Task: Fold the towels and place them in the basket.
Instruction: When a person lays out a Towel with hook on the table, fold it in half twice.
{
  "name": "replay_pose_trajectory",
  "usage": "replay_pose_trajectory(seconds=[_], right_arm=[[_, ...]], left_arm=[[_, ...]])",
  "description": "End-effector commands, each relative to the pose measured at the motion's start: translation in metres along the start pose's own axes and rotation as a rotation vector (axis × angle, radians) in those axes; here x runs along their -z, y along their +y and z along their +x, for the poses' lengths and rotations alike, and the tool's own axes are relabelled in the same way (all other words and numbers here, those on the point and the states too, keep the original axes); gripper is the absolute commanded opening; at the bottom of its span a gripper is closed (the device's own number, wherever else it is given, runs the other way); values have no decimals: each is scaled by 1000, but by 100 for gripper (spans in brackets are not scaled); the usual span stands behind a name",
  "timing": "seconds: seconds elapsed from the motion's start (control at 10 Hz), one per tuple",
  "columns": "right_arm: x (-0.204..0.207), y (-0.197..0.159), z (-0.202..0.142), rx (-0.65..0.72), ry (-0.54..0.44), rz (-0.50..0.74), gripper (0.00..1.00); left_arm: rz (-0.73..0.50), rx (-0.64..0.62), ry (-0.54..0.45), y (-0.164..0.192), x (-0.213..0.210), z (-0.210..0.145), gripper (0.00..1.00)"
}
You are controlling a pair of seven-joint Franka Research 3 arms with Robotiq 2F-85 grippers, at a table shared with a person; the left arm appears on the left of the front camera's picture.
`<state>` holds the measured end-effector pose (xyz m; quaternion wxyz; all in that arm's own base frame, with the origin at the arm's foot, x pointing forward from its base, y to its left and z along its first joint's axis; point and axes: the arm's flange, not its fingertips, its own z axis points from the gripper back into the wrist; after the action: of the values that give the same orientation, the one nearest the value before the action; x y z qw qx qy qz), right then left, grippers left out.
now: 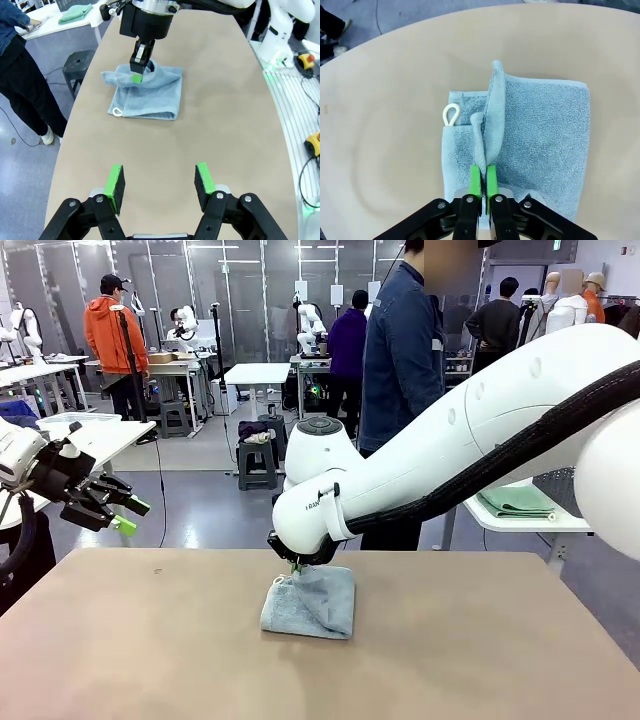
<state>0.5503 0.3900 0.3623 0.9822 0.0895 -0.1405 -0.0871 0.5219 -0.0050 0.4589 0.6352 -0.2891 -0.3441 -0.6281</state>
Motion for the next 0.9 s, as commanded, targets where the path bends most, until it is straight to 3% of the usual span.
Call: replay_pose_trajectory(seconds=[0.0, 0.5, 0.8], right_arm=[[5, 3, 1, 48, -8, 25, 15], [-5, 0, -1, 61, -50, 76, 61], [-41, -19, -17, 27, -45, 55, 89]], left_arm=[[12, -4, 2, -2, 0, 2, 72], [12, -4, 2, -2, 0, 2, 72], [12, -4, 2, -2, 0, 2, 72]])
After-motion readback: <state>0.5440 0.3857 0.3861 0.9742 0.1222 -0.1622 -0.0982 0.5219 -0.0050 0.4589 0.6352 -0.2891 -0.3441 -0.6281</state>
